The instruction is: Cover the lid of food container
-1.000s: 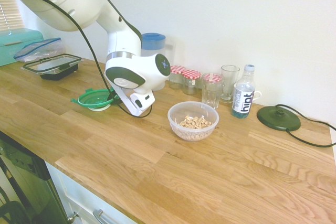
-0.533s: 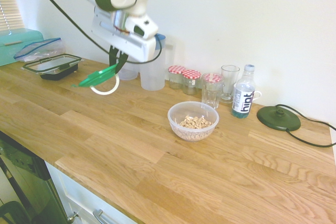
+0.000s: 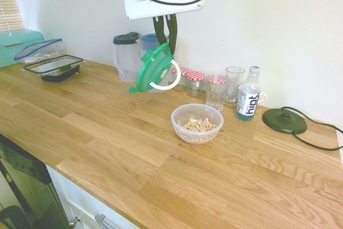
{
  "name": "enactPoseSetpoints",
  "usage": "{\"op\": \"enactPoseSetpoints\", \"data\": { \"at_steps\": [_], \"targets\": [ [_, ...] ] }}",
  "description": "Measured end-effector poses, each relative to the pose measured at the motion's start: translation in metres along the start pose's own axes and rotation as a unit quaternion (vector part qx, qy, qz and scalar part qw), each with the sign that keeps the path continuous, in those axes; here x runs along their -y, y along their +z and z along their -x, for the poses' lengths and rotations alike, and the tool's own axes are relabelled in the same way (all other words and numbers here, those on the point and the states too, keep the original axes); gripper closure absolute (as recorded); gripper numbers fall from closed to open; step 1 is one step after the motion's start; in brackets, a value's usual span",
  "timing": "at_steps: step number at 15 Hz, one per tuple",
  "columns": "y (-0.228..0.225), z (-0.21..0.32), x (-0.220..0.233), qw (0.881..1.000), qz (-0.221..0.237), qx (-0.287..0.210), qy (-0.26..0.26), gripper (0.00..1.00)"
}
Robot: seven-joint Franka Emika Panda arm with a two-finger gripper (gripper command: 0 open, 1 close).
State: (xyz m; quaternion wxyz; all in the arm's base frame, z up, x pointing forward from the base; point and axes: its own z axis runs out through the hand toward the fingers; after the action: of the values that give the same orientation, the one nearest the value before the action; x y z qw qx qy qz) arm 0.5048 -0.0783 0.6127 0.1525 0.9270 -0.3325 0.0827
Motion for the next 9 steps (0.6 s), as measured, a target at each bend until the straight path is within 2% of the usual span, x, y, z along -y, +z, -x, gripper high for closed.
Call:
{"op": "enactPoseSetpoints", "data": {
  "at_steps": [2,4,6,9],
  "targets": [
    [-0.001,-0.017,-0.005,0.997,0.058,-0.046,-0.008,1.00],
    [0.006,-0.024,0.000,0.989,0.118,-0.086,-0.017,1.00],
    [0.020,-0.024,0.013,0.976,0.176,-0.124,-0.021,1.00],
    [0.057,-0.007,0.037,0.950,0.255,-0.180,-0.015,1.00]
  ]
}}
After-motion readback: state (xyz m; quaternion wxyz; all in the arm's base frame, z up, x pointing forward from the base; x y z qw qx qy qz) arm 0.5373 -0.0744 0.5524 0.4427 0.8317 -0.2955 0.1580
